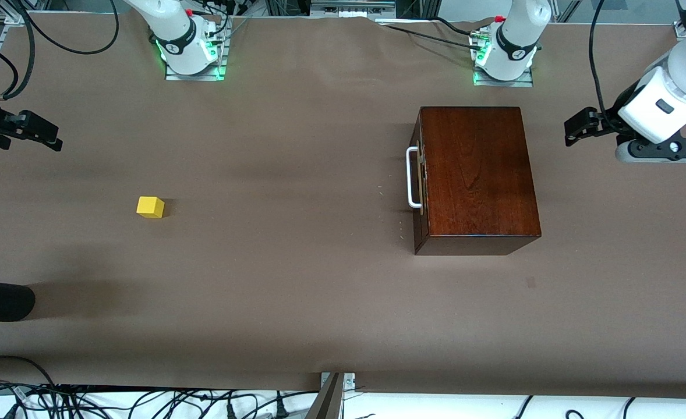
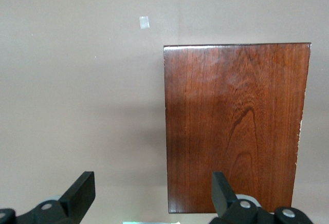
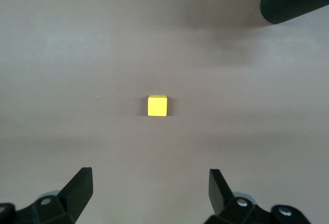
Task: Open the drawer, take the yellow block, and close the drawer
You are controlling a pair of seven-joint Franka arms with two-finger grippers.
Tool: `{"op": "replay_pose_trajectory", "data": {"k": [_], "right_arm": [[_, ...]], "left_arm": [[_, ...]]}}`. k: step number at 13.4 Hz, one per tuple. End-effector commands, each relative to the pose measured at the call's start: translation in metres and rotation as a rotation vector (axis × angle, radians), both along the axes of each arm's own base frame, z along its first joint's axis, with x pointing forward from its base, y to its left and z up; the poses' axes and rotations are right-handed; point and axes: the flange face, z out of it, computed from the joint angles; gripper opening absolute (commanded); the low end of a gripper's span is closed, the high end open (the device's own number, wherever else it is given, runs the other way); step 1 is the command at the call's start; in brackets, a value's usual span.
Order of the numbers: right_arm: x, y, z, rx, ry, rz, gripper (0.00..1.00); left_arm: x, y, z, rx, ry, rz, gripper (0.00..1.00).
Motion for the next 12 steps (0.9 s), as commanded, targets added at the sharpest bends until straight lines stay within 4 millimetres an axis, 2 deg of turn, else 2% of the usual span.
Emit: {"op": "replay_pose_trajectory", "data": {"k": [1,5,9,12], "right_arm": [[-0.002,-0.001,0.014,-0.002,-0.003,-0.017,1.0],[-0.002,0.001,0.017,0.0,-0.001,-0.014,1.0],[-0.003,-0.002,0.018,-0.002,0.008,-0.021,1.0],[-0.003,-0.002,0.018,-0.002,0.008,-0.024,1.0]], "left_arm": [[-0.014,0.005,-0.001,0.01,-0.043,-0.029,1.0],[-0.014,-0.001,0.003,0.01,-0.049,-0.035,1.0],[-0.013,0.013,0.005,0.002,-0.048,-0.001,1.0],[-0.014,0.015,0.006,0.0,-0.049,0.003,1.0]]}}
